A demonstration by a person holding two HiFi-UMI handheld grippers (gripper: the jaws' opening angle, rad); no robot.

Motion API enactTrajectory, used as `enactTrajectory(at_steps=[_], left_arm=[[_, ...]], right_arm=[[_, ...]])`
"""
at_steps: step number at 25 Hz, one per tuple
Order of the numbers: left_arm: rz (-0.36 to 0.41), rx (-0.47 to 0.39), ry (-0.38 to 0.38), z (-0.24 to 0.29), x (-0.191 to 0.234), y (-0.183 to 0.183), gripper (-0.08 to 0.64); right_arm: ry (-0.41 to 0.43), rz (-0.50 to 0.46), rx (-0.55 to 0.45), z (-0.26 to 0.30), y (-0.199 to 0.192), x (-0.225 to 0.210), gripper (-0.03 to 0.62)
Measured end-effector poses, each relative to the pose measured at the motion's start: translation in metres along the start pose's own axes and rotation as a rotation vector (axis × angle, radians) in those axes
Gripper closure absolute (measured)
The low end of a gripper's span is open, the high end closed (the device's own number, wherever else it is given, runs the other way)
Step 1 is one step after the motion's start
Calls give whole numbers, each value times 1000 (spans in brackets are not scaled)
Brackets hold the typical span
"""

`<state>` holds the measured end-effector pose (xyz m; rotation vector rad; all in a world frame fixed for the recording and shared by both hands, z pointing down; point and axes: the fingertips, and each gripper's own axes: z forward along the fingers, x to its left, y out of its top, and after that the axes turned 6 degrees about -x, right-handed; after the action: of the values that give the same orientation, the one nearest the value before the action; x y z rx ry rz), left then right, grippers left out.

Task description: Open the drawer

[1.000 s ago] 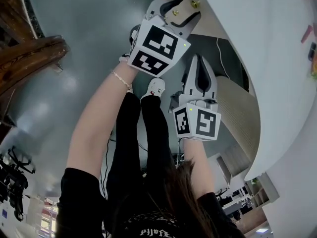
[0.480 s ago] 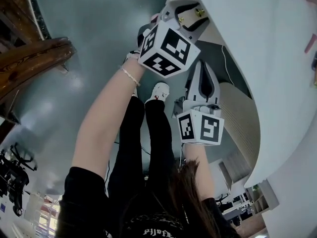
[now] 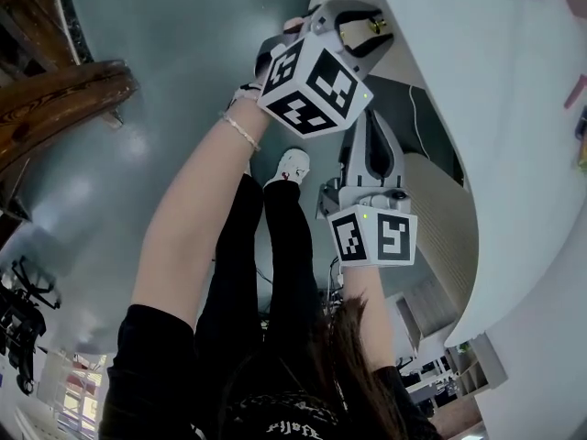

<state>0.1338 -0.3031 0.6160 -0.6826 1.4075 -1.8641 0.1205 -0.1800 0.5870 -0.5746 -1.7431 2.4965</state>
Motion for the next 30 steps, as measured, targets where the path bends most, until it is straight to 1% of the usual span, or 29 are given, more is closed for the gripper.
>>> enactTrajectory(at_steps=[1, 3, 5, 8, 14, 16, 18, 22, 27, 30], left_arm=[[8, 4, 1, 0, 0, 0, 411], [-9, 6, -8, 1, 0, -1, 413], [-15, 12, -17, 0, 1, -3, 437], [5, 25, -19, -1, 2, -4, 440], [8, 20, -23, -2, 2, -4, 445], [-6, 15, -18, -3, 2, -4, 446], [-13, 15, -14, -3, 3, -4, 446], [5, 30, -28, -2, 1, -3, 448], [-6, 36, -16, -3, 2, -1, 448], [-15, 39, -22, -9, 0, -5, 448]], right_arm=[[5, 3, -1, 1, 0, 1, 566], [10, 6, -3, 2, 1, 3, 566], [15, 5, -4, 3, 1, 6, 566], [20, 6, -1, 2, -1, 8, 566], [19, 1, 4, 3, -3, 11, 566], [18, -1, 5, 2, -4, 12, 566], [14, 1, 6, 0, -4, 10, 566], [2, -3, 12, -4, -5, 5, 566], [-9, -5, 7, -8, 2, -1, 566], [-15, -1, -1, -9, 6, -6, 566]])
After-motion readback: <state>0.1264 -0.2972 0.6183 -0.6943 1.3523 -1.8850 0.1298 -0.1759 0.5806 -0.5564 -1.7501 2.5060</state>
